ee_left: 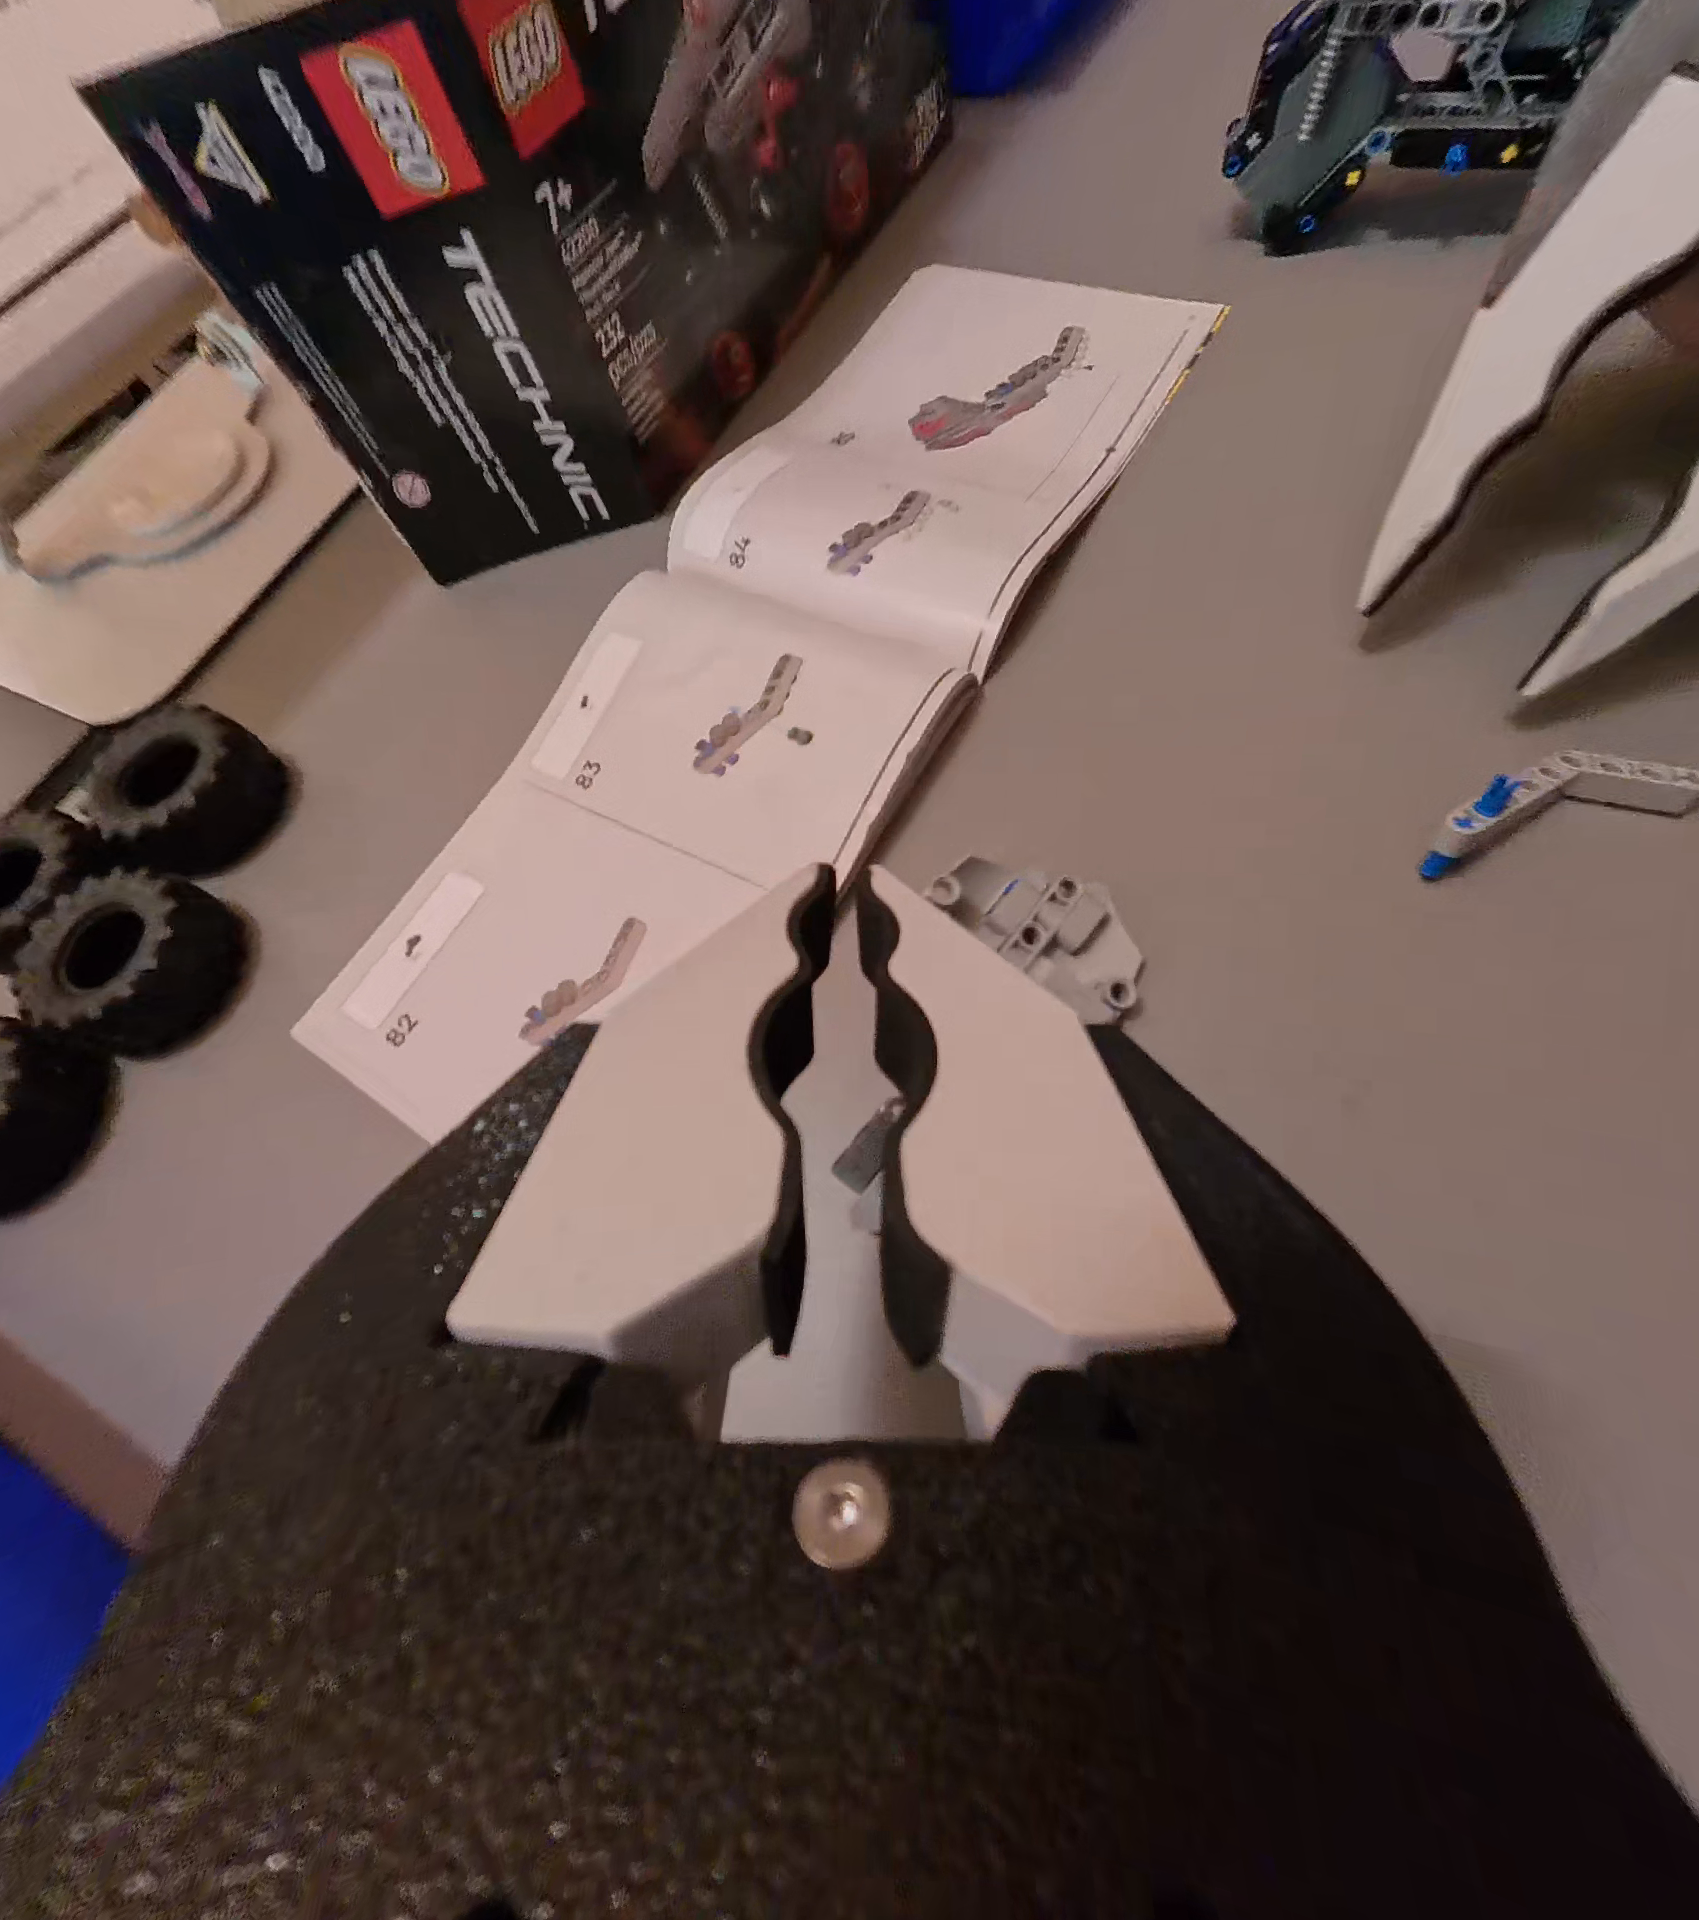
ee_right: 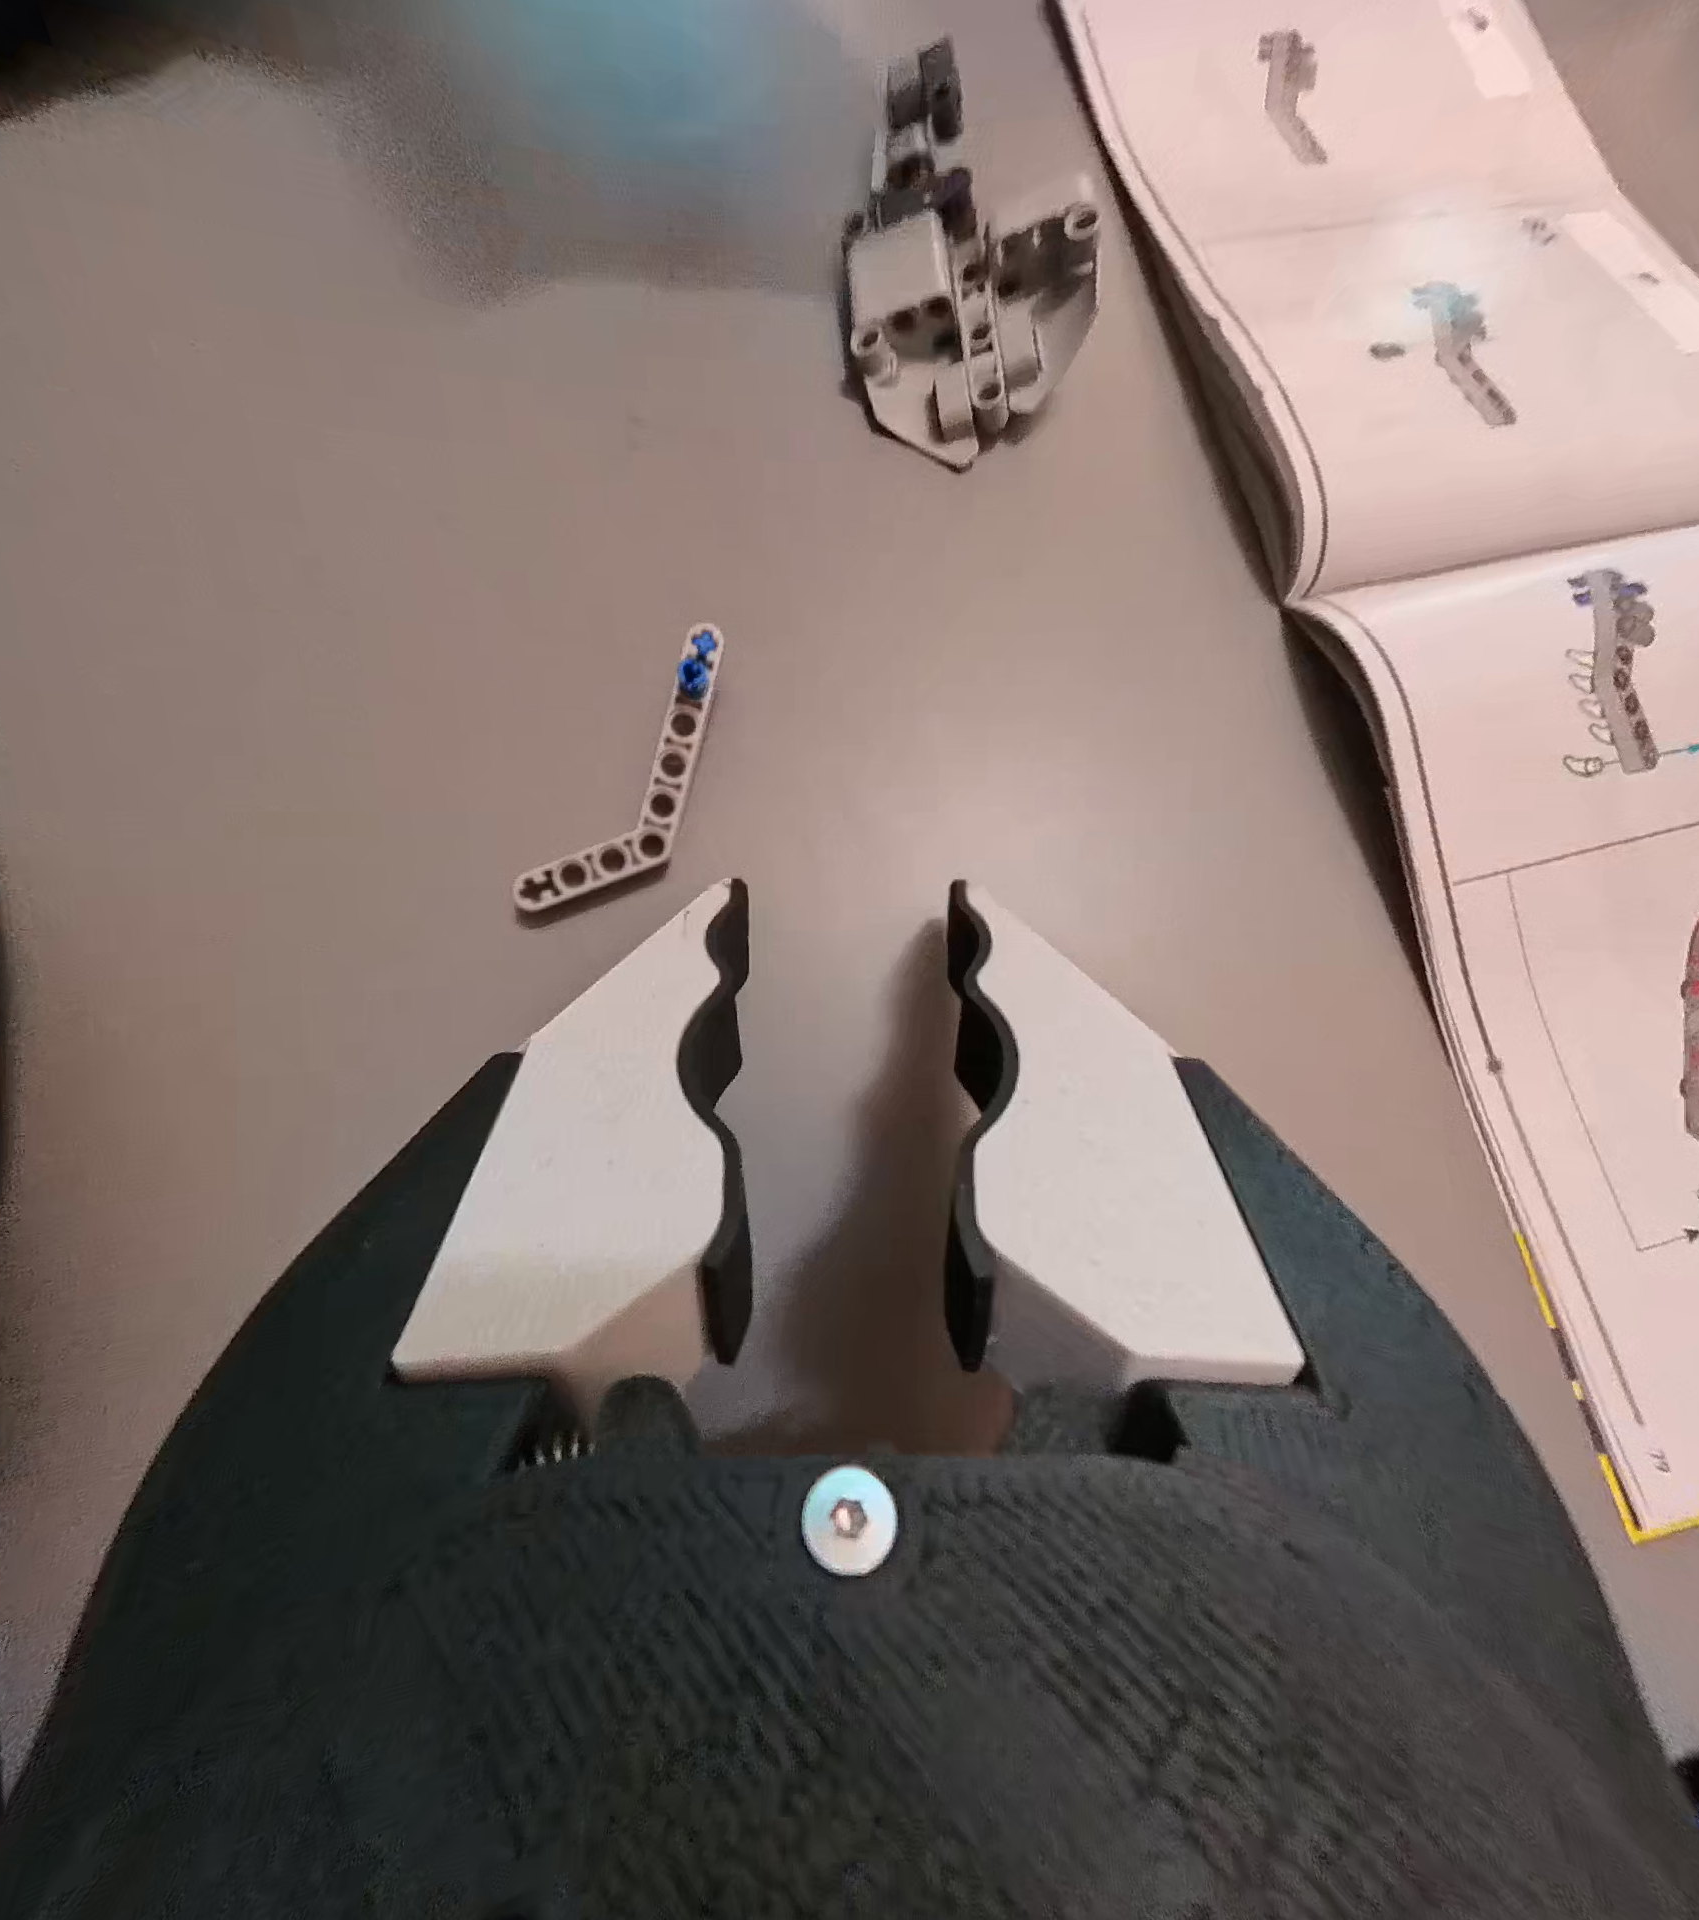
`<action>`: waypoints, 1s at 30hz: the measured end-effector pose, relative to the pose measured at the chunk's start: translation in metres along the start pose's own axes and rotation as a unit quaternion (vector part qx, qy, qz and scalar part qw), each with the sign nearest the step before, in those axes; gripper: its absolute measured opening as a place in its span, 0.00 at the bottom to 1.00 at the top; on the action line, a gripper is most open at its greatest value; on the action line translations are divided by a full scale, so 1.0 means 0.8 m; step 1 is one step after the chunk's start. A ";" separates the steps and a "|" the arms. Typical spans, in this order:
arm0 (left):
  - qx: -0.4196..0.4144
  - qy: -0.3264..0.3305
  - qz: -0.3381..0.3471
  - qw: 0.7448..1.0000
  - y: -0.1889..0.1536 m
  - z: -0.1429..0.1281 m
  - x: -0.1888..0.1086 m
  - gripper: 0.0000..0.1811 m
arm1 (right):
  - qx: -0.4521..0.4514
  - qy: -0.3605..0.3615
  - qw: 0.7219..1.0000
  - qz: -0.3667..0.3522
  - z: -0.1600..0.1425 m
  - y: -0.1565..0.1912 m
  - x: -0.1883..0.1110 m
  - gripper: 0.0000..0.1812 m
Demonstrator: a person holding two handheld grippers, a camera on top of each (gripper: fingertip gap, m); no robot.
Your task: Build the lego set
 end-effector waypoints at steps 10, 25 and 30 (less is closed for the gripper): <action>-0.001 0.008 0.118 0.993 0.023 -0.019 -0.096 0.01 | 0.047 -0.022 0.997 0.057 0.024 0.023 0.006 0.24; -0.150 0.215 0.181 0.948 0.223 -0.108 -0.229 0.13 | -0.009 -0.058 0.994 -0.096 0.049 -0.023 0.003 0.21; -0.165 0.292 0.033 0.941 0.247 -0.134 -0.162 0.10 | -0.007 -0.039 0.988 -0.147 0.047 -0.034 -0.008 0.21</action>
Point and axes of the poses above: each gripper's, where its closed fingertips meet, x out along the fingers, z out of its top, y = z × x across the jaws, the point moved 7 cm from there along -x, back along the fingers, and after that the axes turned 2 degrees about -z, right-handed, at the moved point
